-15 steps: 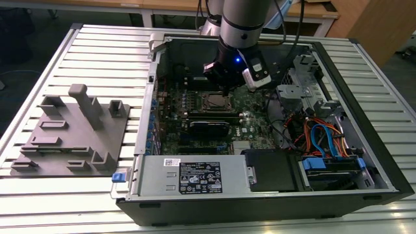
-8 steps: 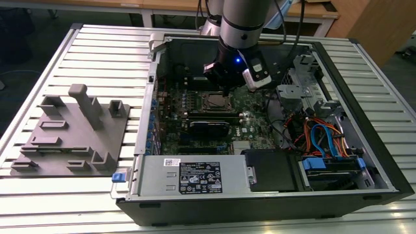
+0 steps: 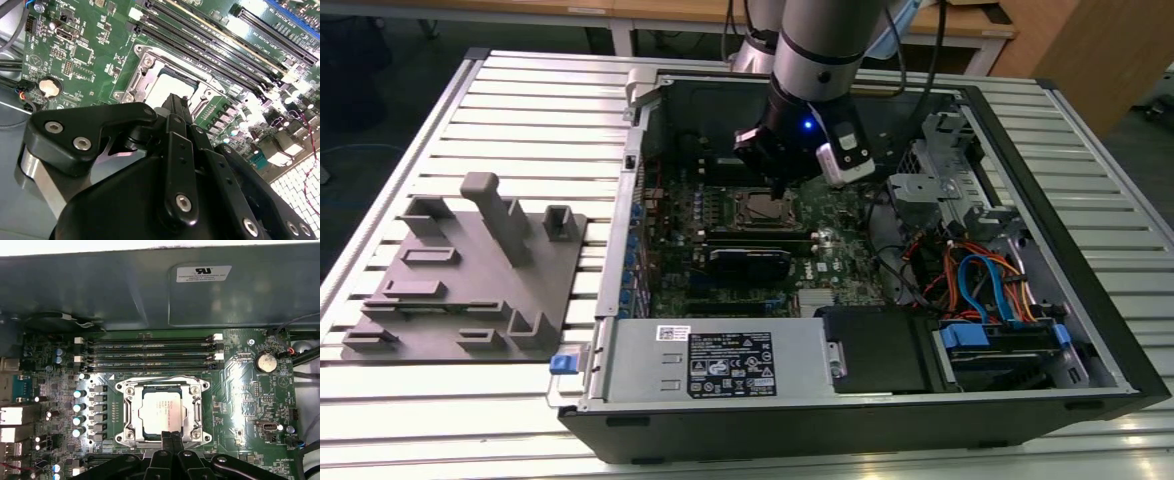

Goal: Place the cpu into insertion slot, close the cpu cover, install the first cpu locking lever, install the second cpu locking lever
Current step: 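Install the second cpu locking lever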

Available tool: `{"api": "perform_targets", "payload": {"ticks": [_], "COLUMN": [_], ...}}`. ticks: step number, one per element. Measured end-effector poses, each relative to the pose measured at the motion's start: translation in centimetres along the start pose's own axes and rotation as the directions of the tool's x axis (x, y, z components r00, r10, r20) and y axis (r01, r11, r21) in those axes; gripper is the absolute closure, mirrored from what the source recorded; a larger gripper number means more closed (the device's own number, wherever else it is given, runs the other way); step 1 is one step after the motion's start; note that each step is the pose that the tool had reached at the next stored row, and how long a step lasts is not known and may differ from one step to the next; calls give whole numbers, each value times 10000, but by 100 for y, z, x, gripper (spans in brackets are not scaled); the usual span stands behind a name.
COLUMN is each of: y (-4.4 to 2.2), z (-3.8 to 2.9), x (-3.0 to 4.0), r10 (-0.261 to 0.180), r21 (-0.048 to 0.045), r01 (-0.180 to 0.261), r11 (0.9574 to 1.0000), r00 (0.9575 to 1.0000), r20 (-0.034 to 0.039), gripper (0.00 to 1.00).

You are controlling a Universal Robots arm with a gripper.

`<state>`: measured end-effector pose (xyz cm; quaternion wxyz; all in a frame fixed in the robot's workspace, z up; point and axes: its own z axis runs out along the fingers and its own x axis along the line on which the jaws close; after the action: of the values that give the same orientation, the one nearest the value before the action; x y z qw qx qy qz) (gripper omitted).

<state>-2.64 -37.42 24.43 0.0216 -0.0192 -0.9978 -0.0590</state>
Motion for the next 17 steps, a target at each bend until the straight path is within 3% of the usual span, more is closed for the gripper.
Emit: {"api": "perform_targets", "payload": {"ticks": [13,15,17], "y": [0,-1,-1], "z": [6,5,6], "x": [-1,0,-1], "r10": [-145,-230,-235], "r21": [3,128,189], "r01": [145,230,235], "r11": [9999,9997,9995], "r00": [9999,9997,9997], "r20": [-16,-27,-25], "gripper": [90,90,90]}}
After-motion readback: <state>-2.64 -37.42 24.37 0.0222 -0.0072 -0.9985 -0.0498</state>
